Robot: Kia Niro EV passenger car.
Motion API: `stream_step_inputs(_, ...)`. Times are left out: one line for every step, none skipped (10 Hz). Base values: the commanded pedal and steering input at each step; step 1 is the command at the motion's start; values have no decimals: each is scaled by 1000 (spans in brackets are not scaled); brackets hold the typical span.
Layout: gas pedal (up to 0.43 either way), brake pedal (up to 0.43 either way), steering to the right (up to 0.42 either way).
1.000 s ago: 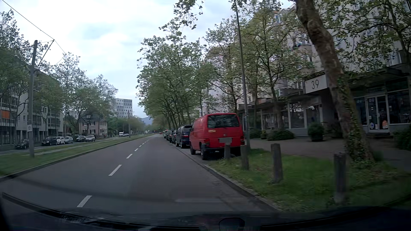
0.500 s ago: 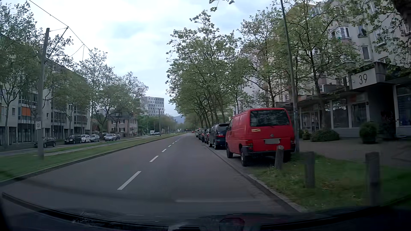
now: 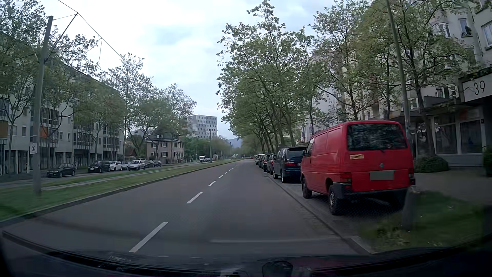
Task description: Follow the waypoints while adhering to traffic rules and regulations
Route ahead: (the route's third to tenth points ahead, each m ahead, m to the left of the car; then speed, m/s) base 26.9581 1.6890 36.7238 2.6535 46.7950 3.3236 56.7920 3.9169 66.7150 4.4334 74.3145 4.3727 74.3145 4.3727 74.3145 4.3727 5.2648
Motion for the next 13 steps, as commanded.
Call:
stream_step_inputs(138, 0, -73)
stream_step_inputs(157, 0, -62)
stream_step_inputs(157, 0, -52)
stream_step_inputs(157, 0, -43)
stream_step_inputs(157, 0, -31)
stream_step_inputs(157, 0, -21)
stream_step_inputs(157, 0, -11)
stream_step_inputs(157, 0, 2)
stream_step_inputs(157, 0, 13)
stream_step_inputs(157, 0, 17)
stream_step_inputs(157, 0, 15)
stream_step_inputs(157, 0, 9)
stream_step_inputs(150, 0, 5)
